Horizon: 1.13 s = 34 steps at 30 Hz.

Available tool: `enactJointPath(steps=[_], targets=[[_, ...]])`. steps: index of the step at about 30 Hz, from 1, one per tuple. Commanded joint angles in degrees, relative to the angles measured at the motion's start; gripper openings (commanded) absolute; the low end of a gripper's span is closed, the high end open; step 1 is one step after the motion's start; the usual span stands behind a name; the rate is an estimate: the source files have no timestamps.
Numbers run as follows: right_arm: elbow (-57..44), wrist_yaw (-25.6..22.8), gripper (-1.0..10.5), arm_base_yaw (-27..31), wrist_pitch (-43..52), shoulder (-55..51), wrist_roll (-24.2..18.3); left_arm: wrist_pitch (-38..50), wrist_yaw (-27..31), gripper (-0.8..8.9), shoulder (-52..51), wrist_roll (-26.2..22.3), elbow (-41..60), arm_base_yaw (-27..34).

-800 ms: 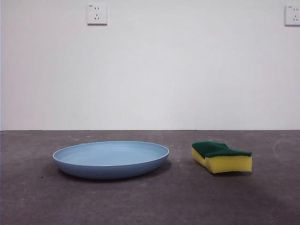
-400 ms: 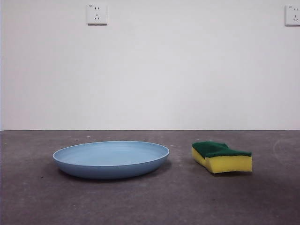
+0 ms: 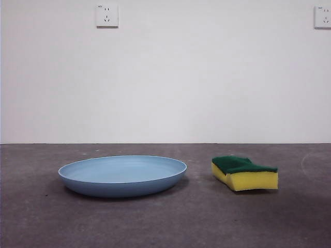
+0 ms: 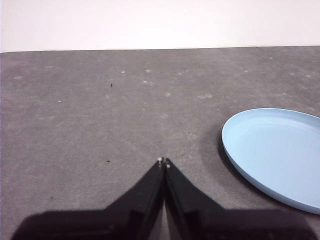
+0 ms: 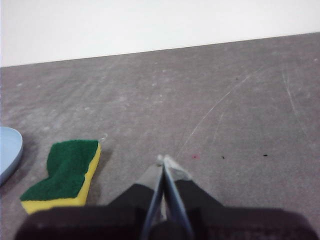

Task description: Pick up the plate,pick up the cloth,clean the plate with the cloth

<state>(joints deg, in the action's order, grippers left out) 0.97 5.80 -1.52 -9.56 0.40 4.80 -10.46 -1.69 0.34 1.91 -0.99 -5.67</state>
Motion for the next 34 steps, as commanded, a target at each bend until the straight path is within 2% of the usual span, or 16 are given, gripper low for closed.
enactJointPath(steps=[1,34], targets=[[-0.5,-0.13,0.0,-0.04,-0.76,0.59,1.33,0.15,0.02,-0.03,-0.22,-0.59,0.81,0.2],[-0.5,-0.15,0.0,-0.04,-0.79,0.83,1.33,0.15,0.02,-0.03,-0.22,-0.59,0.81,0.2]])
